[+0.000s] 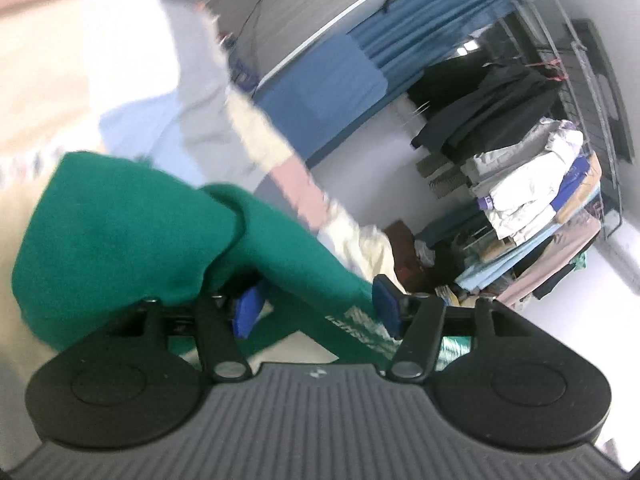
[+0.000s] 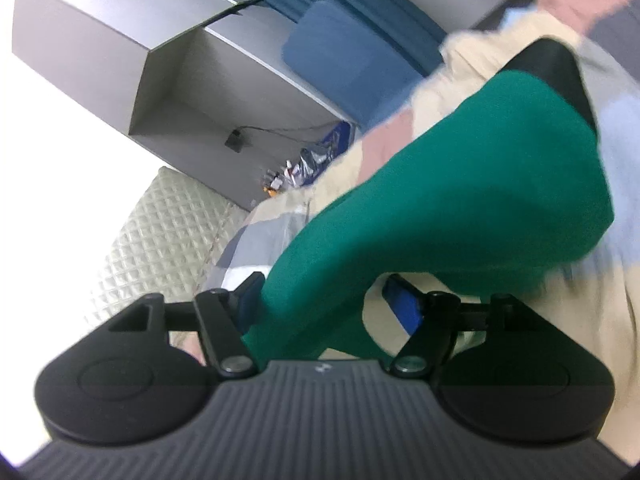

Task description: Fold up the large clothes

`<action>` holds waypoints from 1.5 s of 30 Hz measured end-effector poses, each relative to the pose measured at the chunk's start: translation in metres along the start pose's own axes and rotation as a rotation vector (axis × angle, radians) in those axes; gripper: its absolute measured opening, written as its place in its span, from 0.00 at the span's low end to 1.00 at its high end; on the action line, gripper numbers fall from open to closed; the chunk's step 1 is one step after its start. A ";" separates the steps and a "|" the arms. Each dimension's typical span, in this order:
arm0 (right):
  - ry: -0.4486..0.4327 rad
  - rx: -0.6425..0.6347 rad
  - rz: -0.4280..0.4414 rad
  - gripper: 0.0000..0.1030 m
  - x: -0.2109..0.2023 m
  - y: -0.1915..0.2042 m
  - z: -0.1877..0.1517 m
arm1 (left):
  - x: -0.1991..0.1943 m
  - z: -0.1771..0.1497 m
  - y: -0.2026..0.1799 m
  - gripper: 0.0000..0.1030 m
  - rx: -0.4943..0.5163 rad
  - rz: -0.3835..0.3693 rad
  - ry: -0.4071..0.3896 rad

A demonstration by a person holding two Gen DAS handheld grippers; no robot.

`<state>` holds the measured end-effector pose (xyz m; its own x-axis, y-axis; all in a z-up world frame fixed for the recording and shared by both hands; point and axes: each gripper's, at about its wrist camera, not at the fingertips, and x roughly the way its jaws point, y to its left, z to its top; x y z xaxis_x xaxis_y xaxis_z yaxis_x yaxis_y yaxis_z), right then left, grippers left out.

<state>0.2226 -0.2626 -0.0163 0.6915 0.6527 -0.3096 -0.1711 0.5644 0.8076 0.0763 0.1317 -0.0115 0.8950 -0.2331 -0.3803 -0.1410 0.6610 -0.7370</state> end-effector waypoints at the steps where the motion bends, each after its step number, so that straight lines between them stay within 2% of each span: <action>1: -0.007 -0.020 0.002 0.76 0.008 0.001 0.007 | 0.010 0.006 0.000 0.70 0.029 0.012 -0.008; 5: -0.008 -0.093 -0.016 0.77 0.046 -0.004 0.029 | 0.050 0.020 0.007 0.70 0.125 0.131 -0.022; 8: 0.000 -0.172 -0.070 0.74 0.079 -0.015 0.037 | 0.079 0.030 0.021 0.70 0.143 0.164 -0.041; 11: 0.008 -0.258 -0.097 0.74 0.106 -0.027 0.039 | 0.110 0.034 0.025 0.70 0.259 0.243 -0.028; 14: 0.012 -0.380 -0.123 0.73 0.128 -0.030 0.034 | 0.134 0.034 0.035 0.72 0.318 0.264 -0.015; 17: 0.008 -0.447 -0.145 0.73 0.145 -0.038 0.031 | 0.153 0.033 0.046 0.73 0.308 0.290 0.005; 22: 0.030 -0.476 -0.160 0.73 0.156 -0.042 0.035 | 0.157 0.034 0.053 0.73 0.284 0.269 0.008; 25: 0.054 -0.543 -0.166 0.74 0.149 -0.028 0.038 | 0.143 0.037 0.050 0.73 0.275 0.257 -0.002; 27: 0.031 -0.563 -0.175 0.75 0.132 -0.023 0.042 | 0.124 0.042 0.049 0.73 0.260 0.258 -0.026; 30: -0.044 -0.547 -0.188 0.80 0.099 -0.023 0.054 | 0.094 0.047 0.047 0.74 0.273 0.303 -0.080; 31: -0.069 -0.532 -0.200 0.88 0.088 -0.025 0.058 | 0.085 0.048 0.046 0.75 0.297 0.336 -0.094; 33: -0.118 -0.499 -0.224 0.97 0.069 -0.032 0.068 | 0.074 0.050 0.048 0.75 0.345 0.380 -0.113; 37: -0.133 -0.419 -0.309 0.99 0.054 -0.060 0.083 | 0.067 0.050 0.064 0.75 0.395 0.450 -0.116; 40: -0.116 -0.325 -0.338 0.99 0.055 -0.089 0.089 | 0.074 0.052 0.081 0.75 0.342 0.427 -0.077; 43: -0.078 -0.222 -0.255 0.98 0.060 -0.108 0.089 | 0.083 0.053 0.094 0.74 0.262 0.380 -0.051; 45: -0.031 -0.207 -0.201 0.98 0.072 -0.109 0.087 | 0.091 0.052 0.099 0.73 0.230 0.365 -0.041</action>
<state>0.3520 -0.3207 -0.0827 0.7466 0.5036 -0.4347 -0.1664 0.7740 0.6109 0.1655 0.2128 -0.0896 0.8205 0.0707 -0.5673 -0.3576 0.8376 -0.4129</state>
